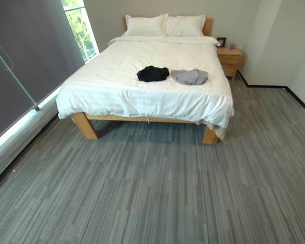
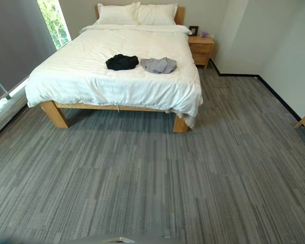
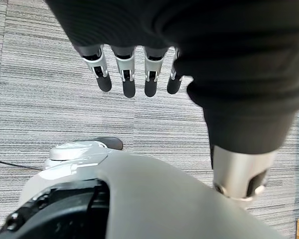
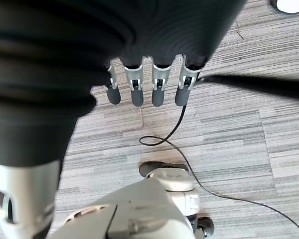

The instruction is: Pick up bed clothes into laundry basket.

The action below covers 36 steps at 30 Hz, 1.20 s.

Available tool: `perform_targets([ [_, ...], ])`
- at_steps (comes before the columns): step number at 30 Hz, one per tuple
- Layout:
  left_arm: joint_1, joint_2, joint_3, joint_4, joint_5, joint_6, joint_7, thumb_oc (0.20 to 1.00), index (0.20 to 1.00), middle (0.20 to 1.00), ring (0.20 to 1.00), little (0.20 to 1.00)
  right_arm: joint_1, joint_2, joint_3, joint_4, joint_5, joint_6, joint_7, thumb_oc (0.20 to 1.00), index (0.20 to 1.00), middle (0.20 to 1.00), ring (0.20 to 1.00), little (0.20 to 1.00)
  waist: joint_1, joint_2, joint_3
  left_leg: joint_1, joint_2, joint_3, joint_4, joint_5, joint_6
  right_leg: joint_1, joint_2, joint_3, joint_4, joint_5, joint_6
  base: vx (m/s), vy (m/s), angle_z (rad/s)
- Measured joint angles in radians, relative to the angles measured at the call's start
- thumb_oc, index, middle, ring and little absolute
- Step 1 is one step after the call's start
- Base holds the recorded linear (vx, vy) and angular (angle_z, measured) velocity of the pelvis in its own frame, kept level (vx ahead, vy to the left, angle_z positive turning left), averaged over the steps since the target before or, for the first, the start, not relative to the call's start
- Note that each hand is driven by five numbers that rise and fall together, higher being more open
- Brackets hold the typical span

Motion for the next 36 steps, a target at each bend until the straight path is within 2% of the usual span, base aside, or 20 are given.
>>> perform_targets([
  [3, -0.005, -0.004, -0.026, -0.026, 0.013, -0.001, 0.027, 1.0, 1.0, 1.0, 1.0, 1.0, -0.005, -0.006, -0.002, 0.0, 0.001, -0.001, -0.002, 1.0, 1.0, 1.0, 1.0, 1.0, 0.001, 0.011, 0.02, 0.0, 0.001, 0.002, 0.0, 0.0, -0.001, -0.001, 0.002, 0.001, -0.001, 0.001, 0.001, 0.0, 0.0, 0.0],
  [9, -0.016, -0.003, -0.033, -0.028, 0.018, 0.0, 0.042, 1.0, 1.0, 1.0, 1.0, 1.0, -0.019, -0.011, -0.031, -0.022, 0.045, -0.002, -0.002, 1.0, 1.0, 1.0, 1.0, 1.0, -0.003, 0.009, 0.021, 0.005, 0.004, 0.014, -0.004, 0.0, -0.001, -0.003, 0.006, 0.013, -0.001, 0.001, 0.0, 0.01, 0.006, -0.05],
  [10, -0.014, 0.006, -0.061, -0.075, 0.02, -0.001, 0.046, 1.0, 1.0, 1.0, 1.0, 1.0, -0.022, -0.019, -0.031, -0.059, 0.075, 0.002, -0.004, 1.0, 1.0, 1.0, 1.0, 1.0, -0.004, 0.017, 0.02, 0.006, 0.004, 0.017, -0.004, 0.0, -0.001, -0.004, 0.006, 0.015, 0.001, 0.001, 0.0, 0.0, 0.015, -0.08],
  [11, -0.014, 0.013, -0.062, -0.116, 0.02, -0.003, 0.052, 1.0, 1.0, 1.0, 1.0, 1.0, -0.024, -0.029, -0.031, -0.11, 0.082, -0.002, -0.005, 1.0, 1.0, 1.0, 1.0, 1.0, -0.008, 0.011, 0.027, 0.003, 0.005, 0.021, -0.005, 0.0, -0.001, -0.006, 0.006, 0.017, 0.0, 0.003, 0.002, 0.0, 0.018, -0.09],
  [13, -0.032, 0.019, -0.062, -0.168, 0.015, -0.024, 0.072, 1.0, 1.0, 1.0, 1.0, 1.0, -0.047, -0.043, -0.032, -0.184, 0.119, -0.034, -0.014, 1.0, 1.0, 1.0, 1.0, 1.0, -0.011, 0.014, 0.027, 0.01, 0.005, 0.025, -0.006, 0.001, -0.002, -0.002, 0.006, 0.018, -0.001, 0.007, 0.003, -0.01, 0.02, -0.07],
  [15, -0.027, 0.033, -0.062, -0.3, 0.008, -0.047, 0.082, 1.0, 1.0, 1.0, 1.0, 1.0, -0.046, -0.059, -0.032, -0.298, 0.146, -0.063, -0.029, 1.0, 1.0, 1.0, 1.0, 1.0, -0.01, 0.017, 0.027, 0.009, 0.005, 0.025, -0.009, 0.003, -0.003, 0.0, 0.006, 0.017, -0.001, 0.007, 0.003, 0.0, 0.0, 0.0],
  [16, -0.005, 0.047, -0.059, -0.428, -0.003, -0.04, 0.085, 1.0, 1.0, 1.0, 1.0, 1.0, -0.024, -0.075, -0.025, -0.448, 0.145, -0.047, -0.044, 1.0, 1.0, 1.0, 1.0, 1.0, -0.01, 0.019, 0.031, 0.01, 0.005, 0.025, -0.012, 0.005, -0.004, -0.001, 0.006, 0.018, -0.001, 0.009, 0.004, 0.0, 0.0, 0.0],
  [19, 0.028, 0.1, -0.053, -0.755, -0.04, -0.08, 0.088, 1.0, 1.0, 1.0, 1.0, 1.0, 0.009, -0.135, -0.033, -0.802, 0.133, -0.089, -0.059, 1.0, 1.0, 1.0, 1.0, 1.0, -0.013, 0.035, 0.034, 0.027, 0.006, 0.025, -0.027, 0.01, -0.005, 0.04, 0.015, 0.017, -0.068, 0.043, 0.006, 0.0, 0.0, 0.0],
  [24, 0.049, 0.141, -0.012, -0.959, -0.04, -0.081, 0.111, 1.0, 1.0, 1.0, 1.0, 1.0, 0.021, -0.148, -0.067, -0.947, 0.097, -0.109, -0.073, 1.0, 1.0, 1.0, 1.0, 1.0, -0.012, 0.041, 0.037, 0.04, 0.005, 0.025, -0.04, 0.011, -0.007, 0.089, 0.021, 0.016, -0.152, 0.084, 0.006, 0.0, 0.0, 0.0],
  [29, 0.047, 0.109, 0.033, -0.953, -0.049, -0.113, 0.128, 1.0, 1.0, 1.0, 1.0, 1.0, 0.045, -0.14, -0.063, -0.926, 0.099, -0.128, -0.064, 1.0, 1.0, 1.0, 1.0, 1.0, -0.014, 0.043, 0.04, 0.056, 0.002, 0.026, -0.067, 0.022, -0.011, 0.101, 0.022, 0.017, -0.171, 0.09, 0.013, 0.0, 0.0, 0.0],
  [32, 0.024, 0.087, 0.033, -0.807, -0.083, -0.105, 0.145, 1.0, 1.0, 1.0, 1.0, 1.0, 0.027, -0.134, -0.029, -0.804, 0.098, -0.126, -0.057, 1.0, 1.0, 1.0, 1.0, 1.0, -0.016, 0.037, 0.043, 0.057, 0.002, 0.027, -0.067, 0.022, -0.011, 0.1, 0.022, 0.017, -0.172, 0.09, 0.013, 0.01, 0.011, 0.0],
  [34, 0.076, 0.043, 0.117, -0.834, -0.202, -0.101, 0.153, 1.0, 1.0, 1.0, 1.0, 1.0, 0.067, -0.108, -0.057, -0.856, 0.099, -0.117, -0.062, 1.0, 1.0, 1.0, 1.0, 1.0, -0.017, 0.03, 0.055, 0.055, 0.002, 0.026, -0.071, 0.023, -0.011, 0.098, 0.021, 0.017, -0.172, 0.09, 0.014, 0.04, 0.039, 0.0],
  [36, 0.095, 0.042, 0.138, -0.844, -0.231, -0.101, 0.157, 1.0, 1.0, 1.0, 1.0, 1.0, 0.086, -0.102, -0.072, -0.87, 0.099, -0.119, -0.068, 1.0, 1.0, 1.0, 1.0, 1.0, -0.015, 0.028, 0.058, 0.055, 0.001, 0.026, -0.076, 0.023, -0.011, 0.097, 0.021, 0.017, -0.173, 0.089, 0.015, 0.03, 0.044, 0.01],
])
